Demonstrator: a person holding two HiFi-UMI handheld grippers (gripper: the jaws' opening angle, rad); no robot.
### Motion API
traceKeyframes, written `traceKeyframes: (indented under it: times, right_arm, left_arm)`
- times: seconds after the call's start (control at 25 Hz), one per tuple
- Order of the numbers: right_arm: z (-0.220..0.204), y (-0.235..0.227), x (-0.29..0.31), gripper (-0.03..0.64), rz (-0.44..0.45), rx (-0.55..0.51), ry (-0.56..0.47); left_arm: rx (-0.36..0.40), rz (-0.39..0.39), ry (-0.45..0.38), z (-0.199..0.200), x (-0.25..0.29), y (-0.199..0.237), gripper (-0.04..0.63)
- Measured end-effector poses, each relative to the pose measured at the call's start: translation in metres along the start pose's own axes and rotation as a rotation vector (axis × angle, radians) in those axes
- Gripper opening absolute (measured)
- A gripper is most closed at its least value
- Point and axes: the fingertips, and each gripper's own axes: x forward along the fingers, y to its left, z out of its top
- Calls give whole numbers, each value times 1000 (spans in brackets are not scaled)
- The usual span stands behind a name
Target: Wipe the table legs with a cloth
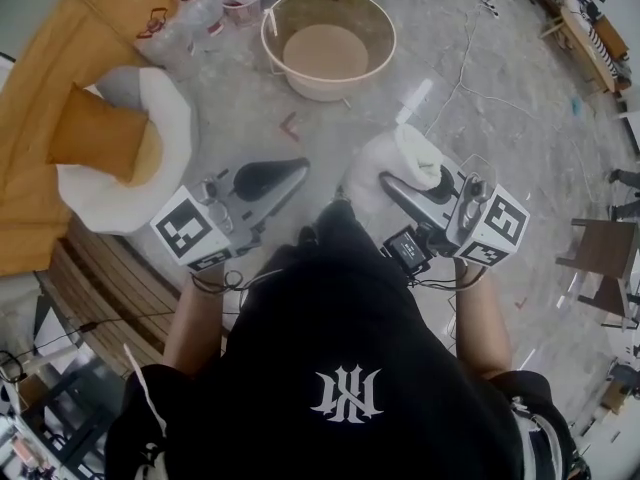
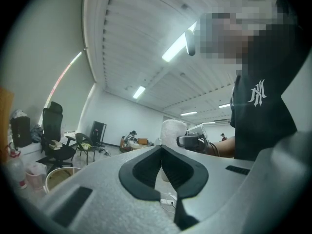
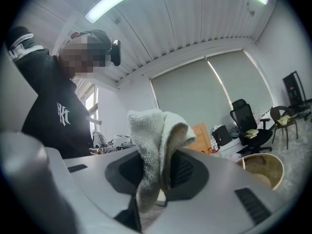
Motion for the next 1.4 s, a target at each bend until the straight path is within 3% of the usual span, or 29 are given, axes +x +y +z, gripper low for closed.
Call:
traceKeyframes:
  times: [0.8, 1.4]
  right_arm:
    - [-14, -3, -1, 91, -17, -6, 35]
    - [-18, -17, -13, 91, -73, 17, -4]
  left_arm:
    - [0, -30, 21, -3, 8, -5, 5]
    - [-24, -88, 36, -13, 28, -11, 5]
